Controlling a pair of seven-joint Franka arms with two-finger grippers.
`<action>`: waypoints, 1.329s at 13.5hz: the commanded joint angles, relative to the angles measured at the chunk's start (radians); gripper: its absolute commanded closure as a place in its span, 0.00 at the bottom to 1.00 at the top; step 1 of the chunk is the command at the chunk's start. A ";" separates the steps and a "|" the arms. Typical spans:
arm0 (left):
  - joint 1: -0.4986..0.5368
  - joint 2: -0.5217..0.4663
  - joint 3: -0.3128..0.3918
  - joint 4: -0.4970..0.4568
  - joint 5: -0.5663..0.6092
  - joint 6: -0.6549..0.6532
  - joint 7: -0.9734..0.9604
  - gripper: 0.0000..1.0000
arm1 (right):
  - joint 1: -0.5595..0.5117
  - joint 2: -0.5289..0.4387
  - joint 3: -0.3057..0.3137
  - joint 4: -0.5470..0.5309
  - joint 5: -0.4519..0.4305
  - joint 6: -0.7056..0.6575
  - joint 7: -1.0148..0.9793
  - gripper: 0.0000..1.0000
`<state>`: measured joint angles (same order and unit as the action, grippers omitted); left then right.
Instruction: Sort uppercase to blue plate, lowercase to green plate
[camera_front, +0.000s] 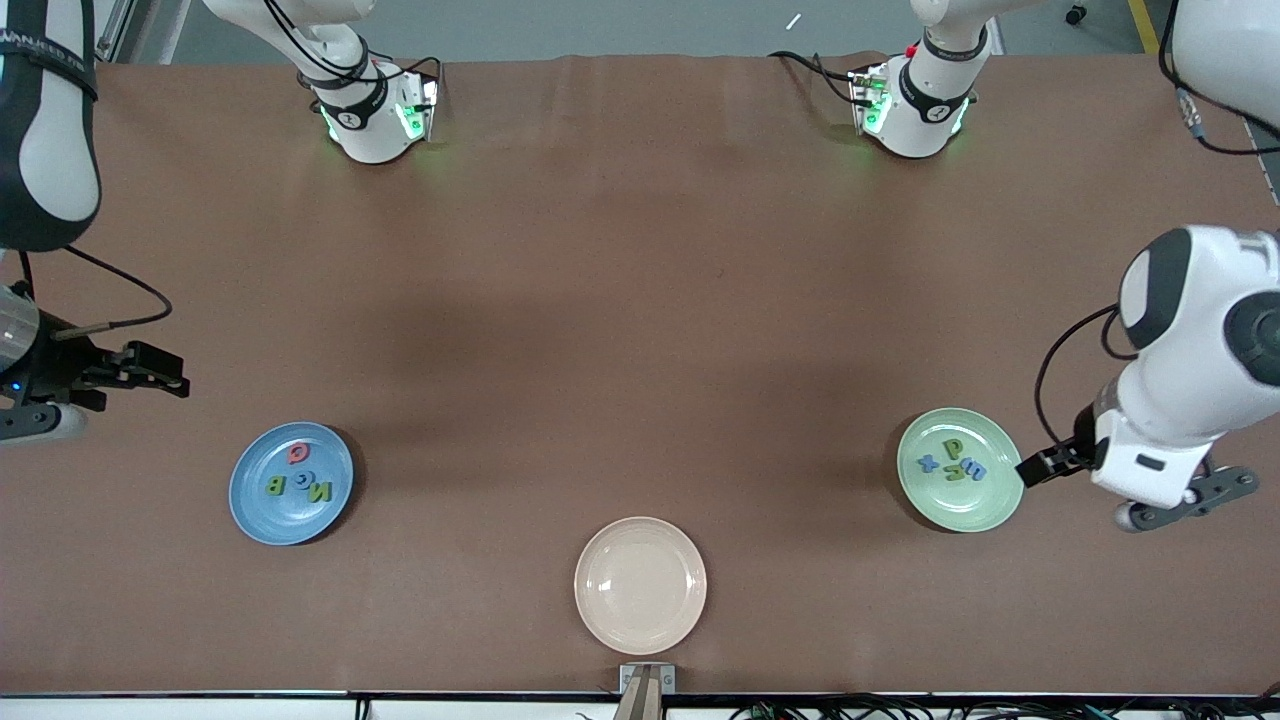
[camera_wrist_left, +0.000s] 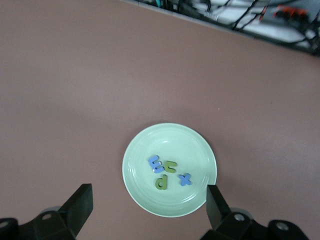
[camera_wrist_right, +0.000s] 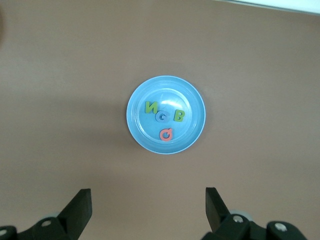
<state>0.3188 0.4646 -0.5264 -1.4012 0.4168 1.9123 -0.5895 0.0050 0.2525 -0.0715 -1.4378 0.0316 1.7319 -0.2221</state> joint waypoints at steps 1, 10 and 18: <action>0.005 -0.122 -0.004 -0.019 -0.067 -0.085 0.069 0.00 | -0.014 -0.125 -0.005 -0.041 -0.010 -0.049 0.013 0.00; 0.042 -0.372 0.063 -0.031 -0.262 -0.343 0.499 0.00 | 0.012 -0.191 -0.013 -0.042 -0.009 -0.161 0.202 0.00; -0.231 -0.504 0.367 -0.162 -0.388 -0.428 0.508 0.00 | -0.025 -0.191 -0.002 -0.050 -0.009 -0.118 0.063 0.00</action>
<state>0.0945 0.0264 -0.1803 -1.4819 0.0582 1.4666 -0.1002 -0.0006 0.0778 -0.0892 -1.4636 0.0314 1.5994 -0.1357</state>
